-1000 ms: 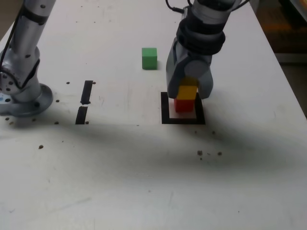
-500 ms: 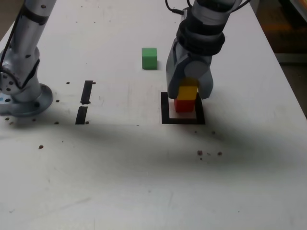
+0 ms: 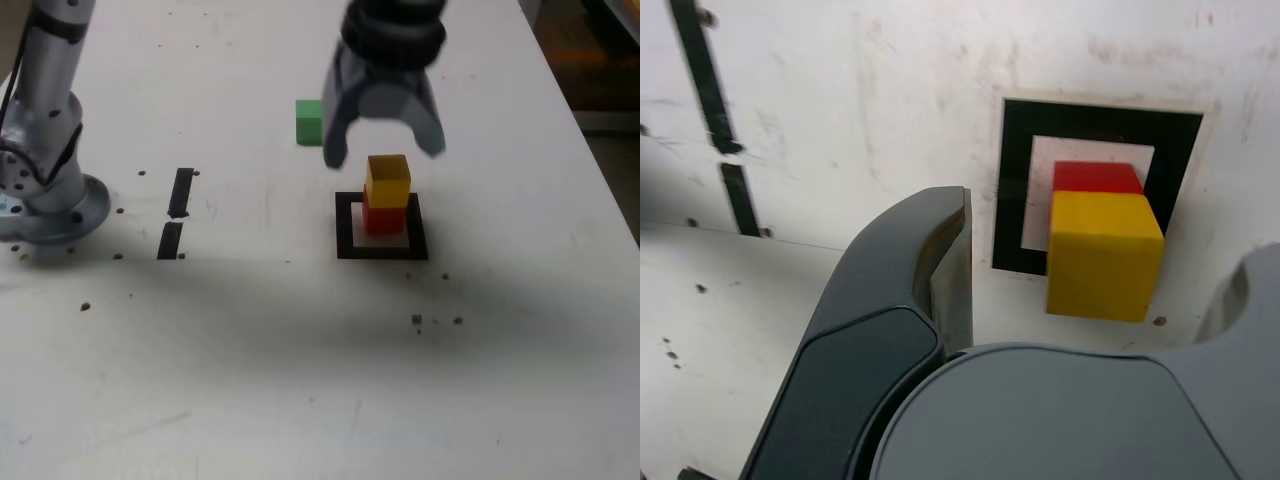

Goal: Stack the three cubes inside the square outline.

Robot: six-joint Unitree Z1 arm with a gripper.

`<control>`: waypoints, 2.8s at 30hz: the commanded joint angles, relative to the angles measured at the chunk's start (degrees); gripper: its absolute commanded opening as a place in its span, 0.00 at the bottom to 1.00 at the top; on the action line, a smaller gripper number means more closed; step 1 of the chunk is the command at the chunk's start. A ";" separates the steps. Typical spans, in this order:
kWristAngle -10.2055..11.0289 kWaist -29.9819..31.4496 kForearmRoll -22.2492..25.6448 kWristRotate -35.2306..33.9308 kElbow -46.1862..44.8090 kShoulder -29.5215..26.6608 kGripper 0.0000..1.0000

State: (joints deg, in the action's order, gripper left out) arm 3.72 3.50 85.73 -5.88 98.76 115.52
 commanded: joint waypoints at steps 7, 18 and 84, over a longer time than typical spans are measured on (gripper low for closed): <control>3.66 -14.33 0.44 8.86 -9.67 -7.23 1.00; 7.51 -25.30 -11.11 19.02 -18.65 -6.65 0.99; -2.14 -3.84 7.17 3.42 4.06 -6.95 0.21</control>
State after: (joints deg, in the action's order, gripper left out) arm 1.73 -0.87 92.20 -2.10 102.54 108.14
